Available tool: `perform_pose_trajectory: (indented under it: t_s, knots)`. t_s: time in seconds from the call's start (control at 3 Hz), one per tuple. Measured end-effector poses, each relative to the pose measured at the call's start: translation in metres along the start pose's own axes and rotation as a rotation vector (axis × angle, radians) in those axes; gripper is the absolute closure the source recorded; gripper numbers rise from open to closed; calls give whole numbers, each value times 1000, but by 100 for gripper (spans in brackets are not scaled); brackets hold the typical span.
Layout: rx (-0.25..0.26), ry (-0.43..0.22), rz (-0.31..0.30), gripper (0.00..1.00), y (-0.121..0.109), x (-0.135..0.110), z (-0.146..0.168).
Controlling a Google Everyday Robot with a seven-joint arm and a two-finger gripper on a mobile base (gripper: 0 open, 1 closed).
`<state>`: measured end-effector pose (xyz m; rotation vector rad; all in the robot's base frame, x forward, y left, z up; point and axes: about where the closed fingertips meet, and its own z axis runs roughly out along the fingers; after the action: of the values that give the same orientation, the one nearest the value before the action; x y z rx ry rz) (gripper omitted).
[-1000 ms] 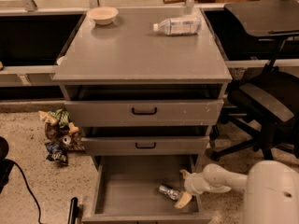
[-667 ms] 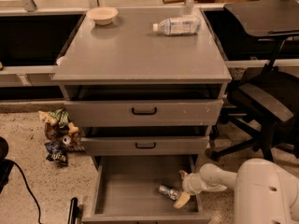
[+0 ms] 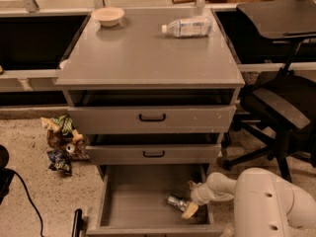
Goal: Pick redbull can from bottom drawer and place on counter
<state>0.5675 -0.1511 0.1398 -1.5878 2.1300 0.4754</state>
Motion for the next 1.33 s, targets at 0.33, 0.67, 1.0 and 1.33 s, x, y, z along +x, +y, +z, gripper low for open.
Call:
perform_pose_trajectory:
  t_s: [0.33, 0.67, 1.0, 1.33]
  knots:
    - [-9, 17, 6, 19, -2, 3, 13]
    - [-30, 21, 7, 43, 1, 2, 26]
    - [-52, 20, 2, 66, 7, -1, 38]
    - [-25, -9, -37, 97, 10, -17, 22]
